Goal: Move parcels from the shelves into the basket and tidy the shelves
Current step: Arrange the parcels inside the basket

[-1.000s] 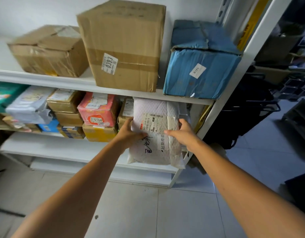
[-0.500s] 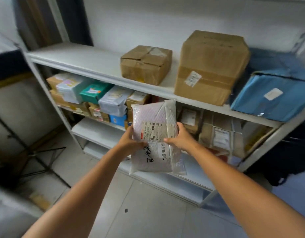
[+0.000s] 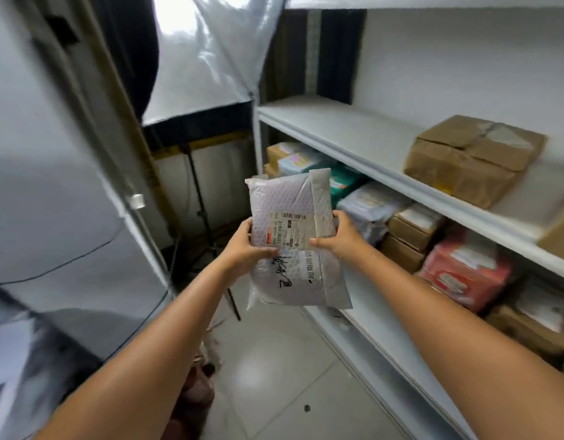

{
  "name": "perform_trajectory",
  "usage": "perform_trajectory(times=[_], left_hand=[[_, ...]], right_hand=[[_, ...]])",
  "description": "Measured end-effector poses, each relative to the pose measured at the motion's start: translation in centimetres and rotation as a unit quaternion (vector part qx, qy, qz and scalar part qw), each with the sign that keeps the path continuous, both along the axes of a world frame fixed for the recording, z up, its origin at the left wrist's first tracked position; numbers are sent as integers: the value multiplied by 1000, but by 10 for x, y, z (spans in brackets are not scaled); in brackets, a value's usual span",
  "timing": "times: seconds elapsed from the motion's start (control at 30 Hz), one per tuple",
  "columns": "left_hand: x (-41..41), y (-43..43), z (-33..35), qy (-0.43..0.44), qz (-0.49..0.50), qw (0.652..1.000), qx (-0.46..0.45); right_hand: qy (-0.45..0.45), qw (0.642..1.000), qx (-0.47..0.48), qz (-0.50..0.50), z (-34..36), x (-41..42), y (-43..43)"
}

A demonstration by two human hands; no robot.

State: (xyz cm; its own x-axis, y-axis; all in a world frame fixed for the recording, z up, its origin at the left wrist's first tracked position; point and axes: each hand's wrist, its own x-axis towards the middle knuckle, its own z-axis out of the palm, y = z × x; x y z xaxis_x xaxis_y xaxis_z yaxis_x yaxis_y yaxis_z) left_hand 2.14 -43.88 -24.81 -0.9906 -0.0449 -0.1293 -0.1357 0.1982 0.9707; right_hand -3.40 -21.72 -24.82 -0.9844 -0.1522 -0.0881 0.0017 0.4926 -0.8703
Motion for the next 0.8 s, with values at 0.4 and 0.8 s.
perform_trajectory(times=[0.4,0.8], left_hand=[[46,-81,-8,-33,307,949,-65],[216,-84,-12,-59,509,855,-77]], right_hand=[[-11,959,-22,284,-6,-61,-148],[4,888,27,458,-4,62,-222]])
